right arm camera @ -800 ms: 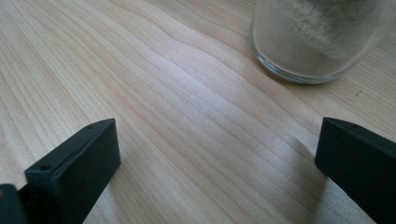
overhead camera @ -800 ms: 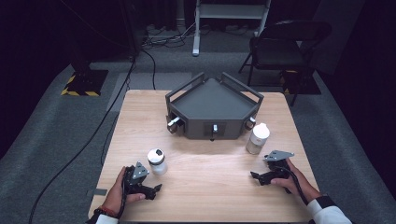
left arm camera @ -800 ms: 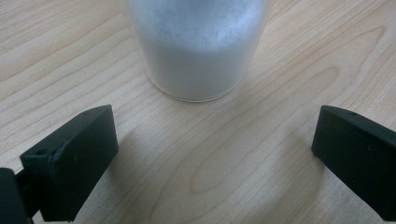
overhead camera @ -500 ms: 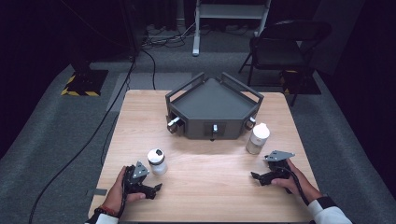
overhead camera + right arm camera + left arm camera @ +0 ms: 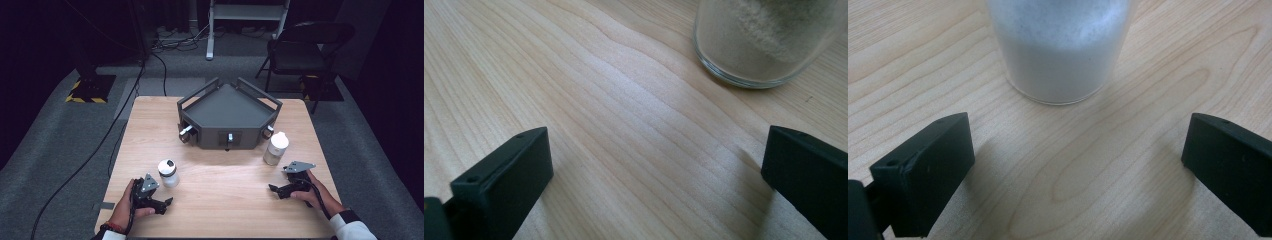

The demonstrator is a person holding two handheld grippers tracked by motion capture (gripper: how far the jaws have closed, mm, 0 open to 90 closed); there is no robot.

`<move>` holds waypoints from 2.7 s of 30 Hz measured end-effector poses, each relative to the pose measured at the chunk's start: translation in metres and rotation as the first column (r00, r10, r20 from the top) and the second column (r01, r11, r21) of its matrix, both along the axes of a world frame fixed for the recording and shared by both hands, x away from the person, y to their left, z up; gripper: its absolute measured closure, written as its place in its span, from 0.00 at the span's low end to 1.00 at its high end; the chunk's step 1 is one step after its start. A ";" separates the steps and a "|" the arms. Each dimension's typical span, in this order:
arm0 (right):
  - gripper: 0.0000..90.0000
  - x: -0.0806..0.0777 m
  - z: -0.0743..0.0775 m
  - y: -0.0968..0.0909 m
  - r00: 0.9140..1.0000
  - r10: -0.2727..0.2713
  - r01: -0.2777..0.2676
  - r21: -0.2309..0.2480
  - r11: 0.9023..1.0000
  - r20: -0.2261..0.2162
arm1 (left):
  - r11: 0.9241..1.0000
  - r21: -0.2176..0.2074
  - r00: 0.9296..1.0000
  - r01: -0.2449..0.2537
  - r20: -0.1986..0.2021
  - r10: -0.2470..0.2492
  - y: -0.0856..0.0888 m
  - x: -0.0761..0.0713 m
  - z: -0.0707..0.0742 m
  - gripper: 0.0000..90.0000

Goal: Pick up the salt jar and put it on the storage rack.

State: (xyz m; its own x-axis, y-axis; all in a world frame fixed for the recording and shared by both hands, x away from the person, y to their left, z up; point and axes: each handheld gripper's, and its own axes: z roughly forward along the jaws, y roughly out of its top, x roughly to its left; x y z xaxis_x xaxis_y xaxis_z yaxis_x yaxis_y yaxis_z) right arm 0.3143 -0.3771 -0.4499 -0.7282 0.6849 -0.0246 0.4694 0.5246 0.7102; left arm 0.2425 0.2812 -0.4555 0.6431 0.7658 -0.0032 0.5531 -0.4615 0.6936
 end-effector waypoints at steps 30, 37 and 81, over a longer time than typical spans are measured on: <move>0.00 0.001 0.000 0.000 1.000 0.002 -0.002 0.000 1.000 0.000 | 0.996 -0.077 0.995 -0.041 0.083 0.047 0.005 -0.011 -0.002 0.02; 0.00 0.001 0.000 0.001 1.000 0.000 0.000 0.000 1.000 0.000 | 0.990 -0.129 0.992 -0.050 0.107 0.064 0.007 -0.012 0.002 0.01; 0.00 0.001 0.000 0.001 1.000 0.003 -0.003 0.001 1.000 0.000 | 0.982 -0.174 0.992 -0.073 0.088 0.089 -0.002 0.032 0.010 0.01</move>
State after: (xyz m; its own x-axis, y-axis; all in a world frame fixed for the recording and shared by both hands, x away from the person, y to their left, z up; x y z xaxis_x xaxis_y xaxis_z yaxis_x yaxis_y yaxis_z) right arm 0.3158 -0.3762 -0.4500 -0.7302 0.6828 -0.0241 0.4680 0.5256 0.7104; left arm 0.2743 0.2793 -0.4453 0.5828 0.8087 -0.0797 0.5118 -0.2890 0.8091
